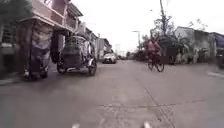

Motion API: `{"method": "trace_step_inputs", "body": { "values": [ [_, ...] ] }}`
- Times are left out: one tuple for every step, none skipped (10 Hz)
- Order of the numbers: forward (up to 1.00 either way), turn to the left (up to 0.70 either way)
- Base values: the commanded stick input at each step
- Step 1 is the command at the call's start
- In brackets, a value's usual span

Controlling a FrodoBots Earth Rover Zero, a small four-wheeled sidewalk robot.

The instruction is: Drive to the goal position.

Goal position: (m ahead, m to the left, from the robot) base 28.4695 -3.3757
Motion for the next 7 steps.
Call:
{"method": "trace_step_inputs", "body": {
  "values": [
    [0.7,0.08],
    [0.7,0.1],
    [0.7,0.05],
    [0.7,0.0],
    [0.7,0.02],
    [0.7,0.07],
    [0.7,0.0]
  ]
}}
